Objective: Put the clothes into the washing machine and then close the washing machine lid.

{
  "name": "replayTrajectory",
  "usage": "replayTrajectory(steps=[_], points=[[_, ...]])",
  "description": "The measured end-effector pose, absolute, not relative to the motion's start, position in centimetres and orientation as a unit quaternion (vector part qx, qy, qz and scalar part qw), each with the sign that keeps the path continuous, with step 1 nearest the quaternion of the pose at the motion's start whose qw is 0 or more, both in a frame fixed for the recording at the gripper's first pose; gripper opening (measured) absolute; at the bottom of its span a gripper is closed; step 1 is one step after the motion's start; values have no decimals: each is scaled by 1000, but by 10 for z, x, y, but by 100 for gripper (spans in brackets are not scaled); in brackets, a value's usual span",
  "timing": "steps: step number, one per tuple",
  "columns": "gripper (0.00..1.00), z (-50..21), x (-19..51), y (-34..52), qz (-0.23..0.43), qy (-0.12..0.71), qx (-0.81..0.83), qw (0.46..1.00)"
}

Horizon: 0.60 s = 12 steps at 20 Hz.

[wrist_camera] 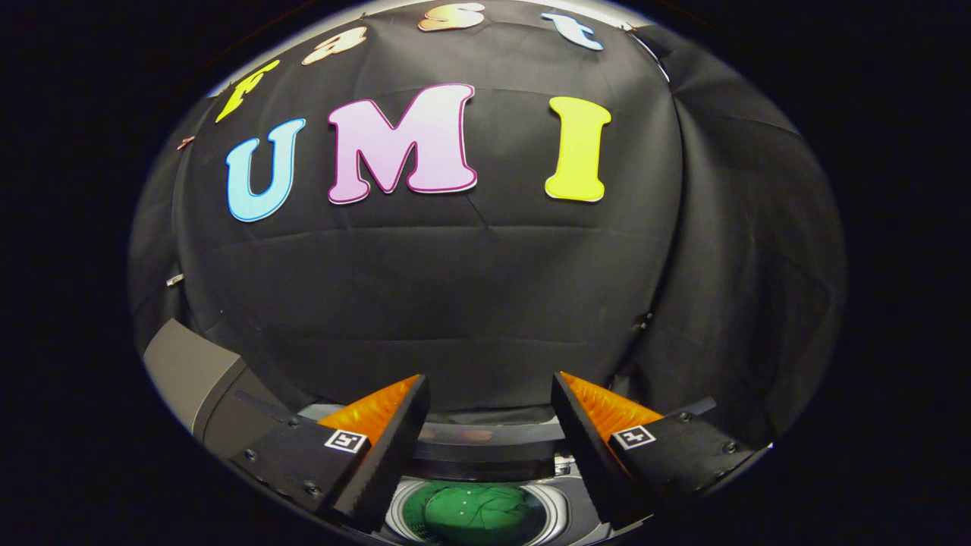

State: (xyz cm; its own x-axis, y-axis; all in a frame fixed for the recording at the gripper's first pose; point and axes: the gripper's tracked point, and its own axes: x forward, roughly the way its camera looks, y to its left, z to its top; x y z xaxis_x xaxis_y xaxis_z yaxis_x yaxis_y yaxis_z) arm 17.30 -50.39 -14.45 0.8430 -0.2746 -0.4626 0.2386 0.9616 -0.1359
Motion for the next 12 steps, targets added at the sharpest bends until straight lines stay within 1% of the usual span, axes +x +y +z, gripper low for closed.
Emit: replayTrajectory(steps=[5,12], points=[[100,-146,152,-500,-147,251,-41,956],[100,-154,130,-495,-149,263,-40,952]])
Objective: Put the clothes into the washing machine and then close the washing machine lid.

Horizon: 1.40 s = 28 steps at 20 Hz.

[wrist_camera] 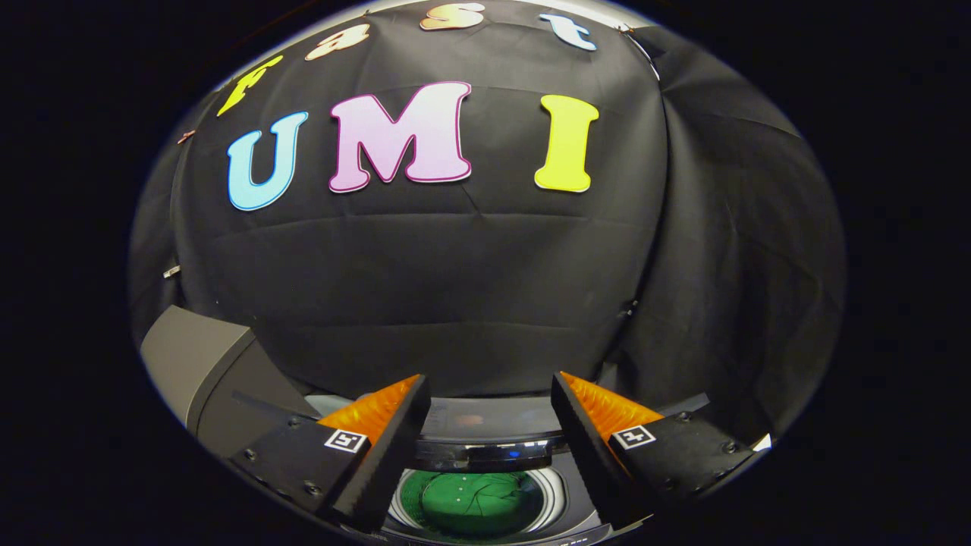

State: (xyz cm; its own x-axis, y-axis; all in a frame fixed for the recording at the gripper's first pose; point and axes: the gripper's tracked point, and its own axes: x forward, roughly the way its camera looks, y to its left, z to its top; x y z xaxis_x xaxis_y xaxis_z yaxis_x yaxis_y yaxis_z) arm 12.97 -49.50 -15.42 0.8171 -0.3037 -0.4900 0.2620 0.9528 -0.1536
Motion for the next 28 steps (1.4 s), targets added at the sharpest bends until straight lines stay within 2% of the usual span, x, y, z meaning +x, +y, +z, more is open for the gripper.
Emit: replayTrajectory(steps=[7,11,14,21,28], points=[[99,-167,105,-486,-135,290,-35,947],[99,-201,73,-482,-121,355,-60,925],[98,-215,66,-475,-120,355,-49,926],[99,-147,80,-399,-82,272,-40,958],[98,-5,83,-295,-38,89,-77,992]])
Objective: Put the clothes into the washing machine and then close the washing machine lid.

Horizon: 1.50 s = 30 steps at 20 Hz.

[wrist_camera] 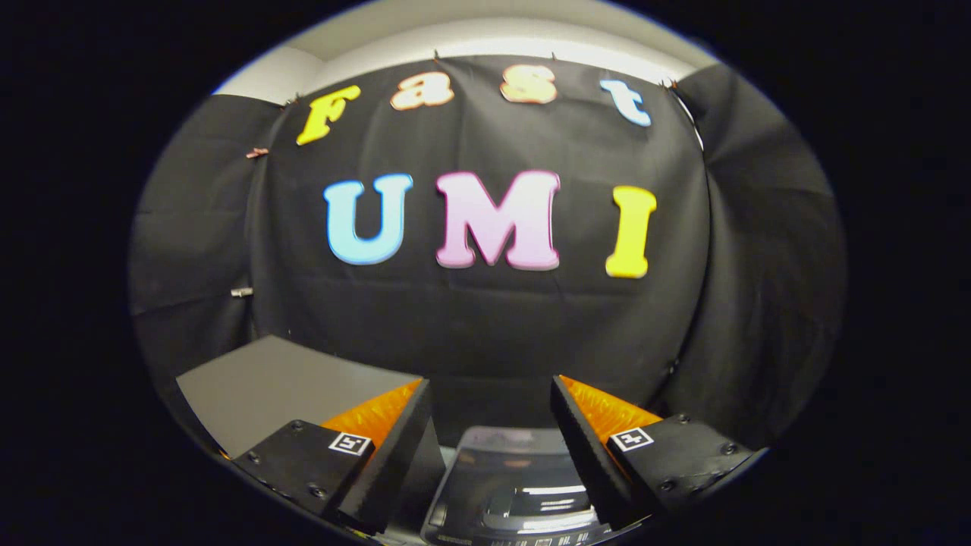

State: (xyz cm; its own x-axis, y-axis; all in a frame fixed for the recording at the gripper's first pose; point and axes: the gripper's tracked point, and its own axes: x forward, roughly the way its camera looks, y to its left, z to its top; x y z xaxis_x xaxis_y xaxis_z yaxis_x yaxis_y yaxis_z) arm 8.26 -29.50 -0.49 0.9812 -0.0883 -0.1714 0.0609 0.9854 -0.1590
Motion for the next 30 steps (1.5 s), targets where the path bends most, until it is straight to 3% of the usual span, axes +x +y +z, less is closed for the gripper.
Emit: replayTrajectory(steps=[4,9,30], points=[[96,69,75,-250,-46,-1,-126,991],[98,83,62,-209,-40,-22,-102,994],[98,53,74,-206,-28,23,-94,995]])
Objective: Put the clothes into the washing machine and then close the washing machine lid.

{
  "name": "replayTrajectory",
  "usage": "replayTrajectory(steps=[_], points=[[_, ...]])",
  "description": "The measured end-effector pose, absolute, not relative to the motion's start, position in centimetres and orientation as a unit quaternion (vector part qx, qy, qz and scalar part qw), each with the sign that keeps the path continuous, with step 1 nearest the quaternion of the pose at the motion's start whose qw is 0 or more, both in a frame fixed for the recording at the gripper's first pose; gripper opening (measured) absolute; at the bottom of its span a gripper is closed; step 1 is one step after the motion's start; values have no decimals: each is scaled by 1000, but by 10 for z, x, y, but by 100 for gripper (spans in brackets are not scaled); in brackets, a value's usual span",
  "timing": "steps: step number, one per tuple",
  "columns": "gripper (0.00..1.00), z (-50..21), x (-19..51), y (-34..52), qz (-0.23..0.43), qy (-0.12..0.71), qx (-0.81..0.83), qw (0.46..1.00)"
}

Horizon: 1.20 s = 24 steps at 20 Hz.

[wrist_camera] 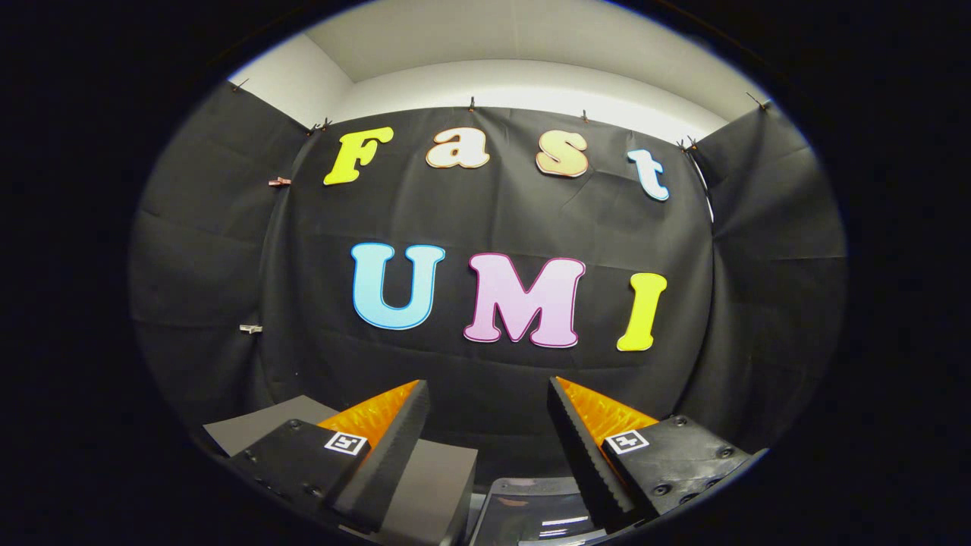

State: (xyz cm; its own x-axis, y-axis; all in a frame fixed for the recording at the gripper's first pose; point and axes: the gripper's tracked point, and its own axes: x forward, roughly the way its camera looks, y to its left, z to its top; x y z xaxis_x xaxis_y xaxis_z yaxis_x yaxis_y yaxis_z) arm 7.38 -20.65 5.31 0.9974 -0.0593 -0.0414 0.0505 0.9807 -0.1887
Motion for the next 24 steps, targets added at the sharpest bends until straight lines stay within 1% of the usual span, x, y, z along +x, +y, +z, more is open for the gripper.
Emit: replayTrajectory(steps=[9,14,24], points=[[98,47,74,-204,-9,29,-96,995],[98,50,77,-211,-21,19,-93,995],[98,50,76,-199,-19,17,-86,996]])
